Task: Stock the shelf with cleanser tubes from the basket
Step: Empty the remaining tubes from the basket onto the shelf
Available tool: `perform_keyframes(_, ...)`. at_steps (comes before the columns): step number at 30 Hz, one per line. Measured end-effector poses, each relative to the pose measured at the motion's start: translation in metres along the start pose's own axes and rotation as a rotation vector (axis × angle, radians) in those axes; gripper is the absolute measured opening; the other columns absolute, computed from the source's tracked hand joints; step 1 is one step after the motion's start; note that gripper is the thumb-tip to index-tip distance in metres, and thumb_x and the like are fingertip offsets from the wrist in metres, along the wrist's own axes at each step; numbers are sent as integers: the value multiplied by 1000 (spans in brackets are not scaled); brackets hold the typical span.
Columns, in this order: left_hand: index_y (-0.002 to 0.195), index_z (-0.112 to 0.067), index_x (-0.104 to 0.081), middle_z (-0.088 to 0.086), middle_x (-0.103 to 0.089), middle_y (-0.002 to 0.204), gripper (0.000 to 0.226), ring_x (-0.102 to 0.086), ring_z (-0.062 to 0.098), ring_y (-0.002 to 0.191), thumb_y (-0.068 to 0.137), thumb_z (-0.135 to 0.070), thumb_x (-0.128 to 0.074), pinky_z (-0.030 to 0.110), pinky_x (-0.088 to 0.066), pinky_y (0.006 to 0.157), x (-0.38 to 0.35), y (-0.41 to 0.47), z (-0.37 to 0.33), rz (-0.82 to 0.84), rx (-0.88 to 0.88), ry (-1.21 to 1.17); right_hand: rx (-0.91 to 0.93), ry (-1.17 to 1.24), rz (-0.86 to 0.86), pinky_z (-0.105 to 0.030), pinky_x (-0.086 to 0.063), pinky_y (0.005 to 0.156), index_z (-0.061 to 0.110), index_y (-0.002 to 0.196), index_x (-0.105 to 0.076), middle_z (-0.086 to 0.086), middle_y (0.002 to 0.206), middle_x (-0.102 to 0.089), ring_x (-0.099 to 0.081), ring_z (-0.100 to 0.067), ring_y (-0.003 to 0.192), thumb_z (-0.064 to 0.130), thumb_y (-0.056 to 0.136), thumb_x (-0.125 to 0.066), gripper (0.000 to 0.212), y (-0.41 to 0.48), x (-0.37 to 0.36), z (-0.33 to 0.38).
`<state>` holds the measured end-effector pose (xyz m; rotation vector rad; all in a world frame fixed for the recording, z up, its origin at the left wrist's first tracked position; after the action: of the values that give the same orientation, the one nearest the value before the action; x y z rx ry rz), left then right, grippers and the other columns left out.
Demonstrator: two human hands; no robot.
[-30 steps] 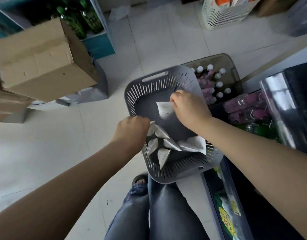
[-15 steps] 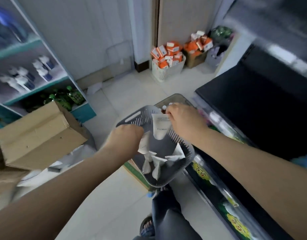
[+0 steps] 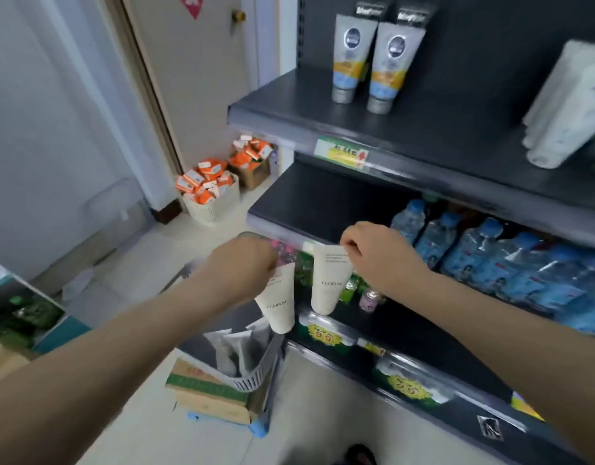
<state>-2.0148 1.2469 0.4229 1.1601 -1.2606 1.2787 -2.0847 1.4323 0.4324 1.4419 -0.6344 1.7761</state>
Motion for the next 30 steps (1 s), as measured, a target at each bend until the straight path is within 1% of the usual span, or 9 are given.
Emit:
perform_keyframes(2, 90, -17, -69, 2, -66, 85, 20, -62, 22, 77, 89, -20, -49, 33, -53, 68, 13, 5, -28, 3, -56, -27, -57, 3, -11, -36, -49, 76, 15, 93, -60, 1, 97, -58, -57, -19, 86, 16, 96, -39, 21, -25, 18, -22)
perform_keyframes(4, 88, -17, -70, 3, -69, 86, 19, -64, 23, 77, 88, -20, -51, 36, -56, 70, 27, 9, -58, -1, -109, -40, -113, -20, -35, -33, -47, 77, 16, 95, -61, 2, 100, -59, -55, -18, 87, 17, 96, -39, 21, -49, 35, -44)
perform_keyframes(7, 92, -20, -70, 0, -68, 92, 19, -64, 21, 84, 89, -22, -51, 35, -55, 73, 46, 13, -106, -18, -190, -30, -183, -31, -82, -32, -45, 76, 16, 96, -62, 0, 101, -61, -55, -19, 89, 17, 94, -42, 21, -84, 59, -79)
perform_keyframes(9, 92, -21, -70, -2, -67, 91, 19, -63, 19, 84, 89, -22, -51, 36, -55, 74, 58, 14, -140, -28, -241, -14, -215, -27, -115, -31, -45, 74, 16, 96, -62, -1, 100, -61, -56, -20, 89, 18, 94, -42, 20, -109, 76, -101)
perform_keyframes(15, 85, -21, -69, -3, -67, 85, 16, -62, 17, 75, 86, -23, -53, 33, -53, 66, 95, 10, -239, -58, -340, 35, -281, -17, -166, -39, -51, 78, 15, 95, -62, 0, 97, -60, -57, -21, 88, 17, 95, -43, 19, -186, 129, -156)
perform_keyframes(19, 79, -14, -67, 1, -66, 78, 15, -62, 21, 73, 84, -19, -54, 33, -48, 60, 116, 5, -304, -64, -388, 67, -307, -10, -190, -34, -51, 71, 17, 93, -62, 2, 92, -60, -56, -18, 82, 17, 95, -43, 19, -238, 161, -193)
perform_keyframes(23, 83, -16, -70, 1, -70, 82, 15, -65, 21, 78, 84, -22, -56, 37, -54, 67, 135, 1, -365, -94, -456, 73, -309, -54, -235, -36, -51, 72, 18, 91, -62, 2, 95, -60, -57, -19, 84, 18, 96, -44, 18, -285, 196, -225)
perform_keyframes(26, 89, -18, -72, -2, -71, 87, 16, -64, 17, 80, 87, -22, -57, 35, -54, 71, 153, -5, -408, -111, -506, 67, -326, -64, -272, -30, -47, 70, 19, 94, -62, 3, 98, -60, -57, -17, 85, 19, 96, -44, 18, -315, 223, -246)
perform_keyframes(30, 89, -17, -71, -4, -70, 88, 15, -62, 14, 81, 89, -25, -58, 32, -52, 73, 180, -8, -450, -149, -551, 57, -345, -63, -327, -31, -50, 74, 20, 94, -64, 5, 97, -62, -59, -15, 87, 17, 94, -45, 19, -345, 258, -269)
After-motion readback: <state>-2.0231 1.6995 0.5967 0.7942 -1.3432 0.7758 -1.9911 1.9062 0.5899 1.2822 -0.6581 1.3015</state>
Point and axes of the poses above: each hand's wrist, its own y-axis towards the middle knuckle, its own x-axis out of the back of the hand, z = x × y, the point moved 3 cm from there along y, towards the middle knuckle
